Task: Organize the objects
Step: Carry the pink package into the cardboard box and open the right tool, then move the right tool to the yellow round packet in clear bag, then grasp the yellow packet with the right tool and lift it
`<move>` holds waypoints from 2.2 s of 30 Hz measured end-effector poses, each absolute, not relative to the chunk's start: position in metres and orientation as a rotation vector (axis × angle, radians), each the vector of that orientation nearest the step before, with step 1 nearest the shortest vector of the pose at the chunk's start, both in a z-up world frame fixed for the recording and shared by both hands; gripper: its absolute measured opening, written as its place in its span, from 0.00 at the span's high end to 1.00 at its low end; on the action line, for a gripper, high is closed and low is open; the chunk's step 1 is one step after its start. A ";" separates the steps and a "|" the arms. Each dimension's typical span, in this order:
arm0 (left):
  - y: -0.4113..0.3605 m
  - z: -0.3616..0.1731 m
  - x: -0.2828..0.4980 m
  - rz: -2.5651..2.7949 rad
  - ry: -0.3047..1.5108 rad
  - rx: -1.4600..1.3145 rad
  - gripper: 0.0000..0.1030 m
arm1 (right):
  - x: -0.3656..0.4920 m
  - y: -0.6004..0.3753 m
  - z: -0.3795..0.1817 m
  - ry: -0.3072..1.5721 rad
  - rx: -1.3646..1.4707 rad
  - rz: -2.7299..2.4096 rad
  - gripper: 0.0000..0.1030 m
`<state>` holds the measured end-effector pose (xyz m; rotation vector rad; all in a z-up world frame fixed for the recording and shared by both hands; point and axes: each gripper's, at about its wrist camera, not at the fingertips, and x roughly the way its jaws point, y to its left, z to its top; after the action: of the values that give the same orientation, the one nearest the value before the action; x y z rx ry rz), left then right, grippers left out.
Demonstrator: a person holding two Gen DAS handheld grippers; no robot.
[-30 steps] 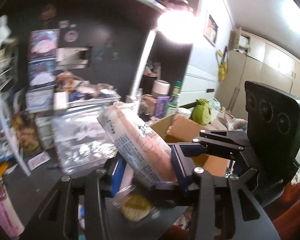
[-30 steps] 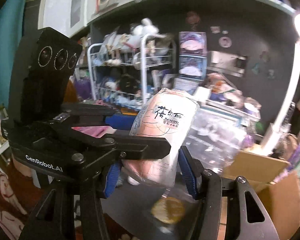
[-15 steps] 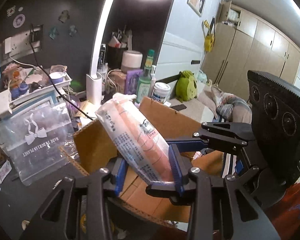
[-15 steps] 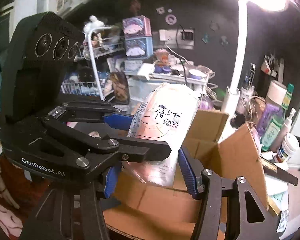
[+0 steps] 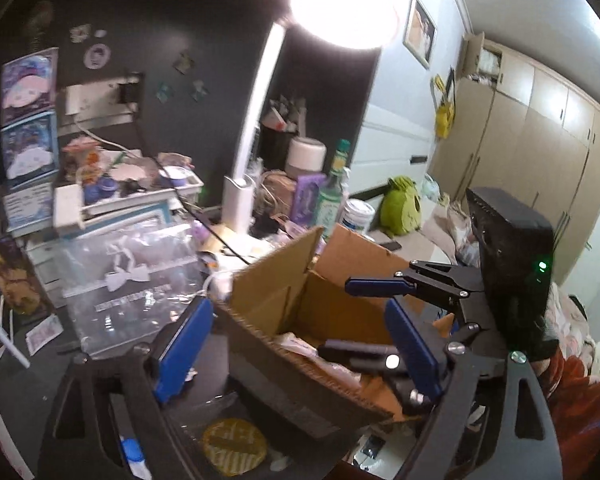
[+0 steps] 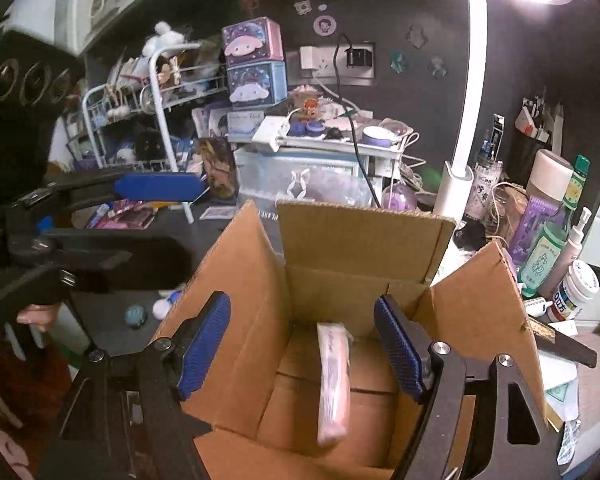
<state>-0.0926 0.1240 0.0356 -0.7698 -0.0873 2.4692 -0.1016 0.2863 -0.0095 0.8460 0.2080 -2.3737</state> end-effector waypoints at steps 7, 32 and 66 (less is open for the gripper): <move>0.066 0.036 -0.072 2.553 -0.166 -0.713 0.15 | -0.107 0.277 -0.004 0.213 0.853 -2.441 0.30; -0.070 -0.071 -0.020 2.731 -0.203 -0.879 0.01 | -0.039 0.135 -0.107 0.166 1.082 -2.391 0.30; -0.063 -0.076 -0.034 2.528 -0.249 -0.916 0.01 | -0.060 0.128 -0.132 0.273 1.030 -2.537 0.37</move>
<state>-0.0337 -0.0625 -0.0763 -0.9157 -0.2486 2.5283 -0.0602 0.1278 -0.1317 1.0301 0.2734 -2.5370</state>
